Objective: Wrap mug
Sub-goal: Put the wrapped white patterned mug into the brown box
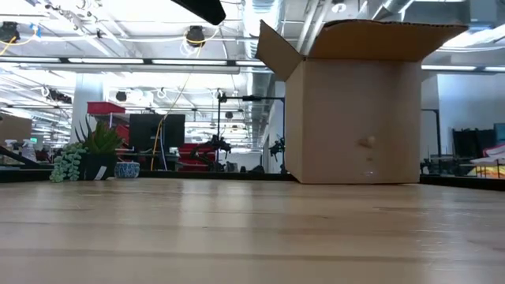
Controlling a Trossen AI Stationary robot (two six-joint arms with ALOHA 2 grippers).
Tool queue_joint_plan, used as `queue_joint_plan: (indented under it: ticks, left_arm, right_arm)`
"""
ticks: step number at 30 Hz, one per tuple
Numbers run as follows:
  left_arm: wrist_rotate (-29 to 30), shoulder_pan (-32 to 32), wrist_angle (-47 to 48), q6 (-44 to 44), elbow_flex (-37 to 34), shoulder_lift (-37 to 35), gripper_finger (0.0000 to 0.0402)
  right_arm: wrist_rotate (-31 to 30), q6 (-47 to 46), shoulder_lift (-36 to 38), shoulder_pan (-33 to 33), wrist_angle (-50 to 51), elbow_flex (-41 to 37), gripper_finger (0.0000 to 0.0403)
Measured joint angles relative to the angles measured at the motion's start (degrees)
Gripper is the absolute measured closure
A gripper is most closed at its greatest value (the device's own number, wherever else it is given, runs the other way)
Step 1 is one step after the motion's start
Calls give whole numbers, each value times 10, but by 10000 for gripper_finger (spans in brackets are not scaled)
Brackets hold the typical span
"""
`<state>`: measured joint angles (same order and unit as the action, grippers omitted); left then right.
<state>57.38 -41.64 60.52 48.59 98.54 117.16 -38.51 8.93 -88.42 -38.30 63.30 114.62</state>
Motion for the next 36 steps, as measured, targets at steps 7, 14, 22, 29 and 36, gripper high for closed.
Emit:
queue_joint_plan:
  ticks: [7,14,22,29,36]
  left_arm:
    - [4,1,0,0,0,0,402]
    - [6,5,-2,0,0,0,402]
    - [6,5,-5,-1,0,1,402]
    - [6,5,-14,-2,0,1,402]
    - [2,5,-23,4,0,1,402]
  right_arm:
    - [6,-41,100,254,102,17,381]
    - [263,-17,91,585,137,-27,381]
    - [326,15,9,733,76,-111,381]
    - [343,41,-91,774,80,-116,381]
    - [342,56,-100,757,122,-116,383]
